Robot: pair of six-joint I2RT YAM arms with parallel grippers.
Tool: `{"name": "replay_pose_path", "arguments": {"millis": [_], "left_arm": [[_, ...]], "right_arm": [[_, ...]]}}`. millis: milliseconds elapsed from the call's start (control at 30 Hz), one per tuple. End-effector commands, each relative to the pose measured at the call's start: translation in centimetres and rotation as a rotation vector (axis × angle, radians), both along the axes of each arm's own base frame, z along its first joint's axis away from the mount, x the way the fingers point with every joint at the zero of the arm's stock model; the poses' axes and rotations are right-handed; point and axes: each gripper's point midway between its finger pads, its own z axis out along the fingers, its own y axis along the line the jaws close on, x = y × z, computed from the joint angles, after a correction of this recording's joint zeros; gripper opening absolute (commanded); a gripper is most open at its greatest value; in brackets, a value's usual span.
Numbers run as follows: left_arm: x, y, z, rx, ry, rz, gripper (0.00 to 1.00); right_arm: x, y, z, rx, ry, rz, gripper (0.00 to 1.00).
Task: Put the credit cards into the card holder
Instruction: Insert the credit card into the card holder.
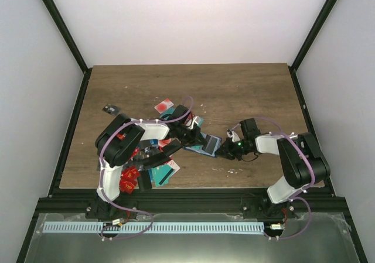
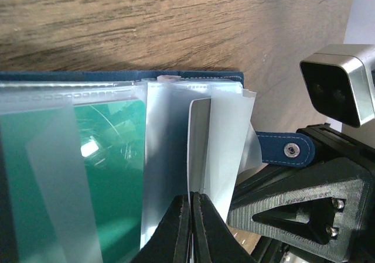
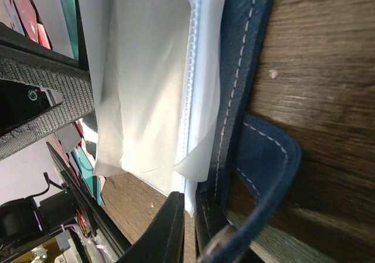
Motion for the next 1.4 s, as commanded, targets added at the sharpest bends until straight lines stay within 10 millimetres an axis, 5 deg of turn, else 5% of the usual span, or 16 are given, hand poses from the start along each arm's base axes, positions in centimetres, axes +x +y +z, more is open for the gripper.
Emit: {"name": "replay_pose_path", "arguments": {"millis": [0,367,967,1033,1200,1367], "left_arm": [[-2.6,0.1,-2.7,0.063,0.096,-0.026,0.04],[-2.8,0.6,-1.6,0.122,0.089,-0.051,0.2],[-2.6,2.3,3.5,0.234,-0.014,-0.132,0.52],[-2.2,2.3,4.2,0.24,-0.045,-0.14,0.49],[-1.4,2.6,3.6,0.278,-0.088,-0.165,0.08],[-1.1,2.2,2.2,0.29,-0.086,-0.197,0.04]], "right_arm": [[0.8,-0.2,-0.2,-0.047,-0.022,-0.005,0.09],[1.0,-0.4,0.3,-0.06,-0.036,-0.011,0.09],[1.5,-0.9,3.7,-0.083,-0.101,-0.022,0.13],[1.5,-0.3,4.5,-0.043,-0.115,-0.015,0.15],[1.3,0.8,5.3,0.057,-0.103,-0.023,0.2],[1.8,1.2,5.1,0.094,-0.084,-0.033,0.24]]}}
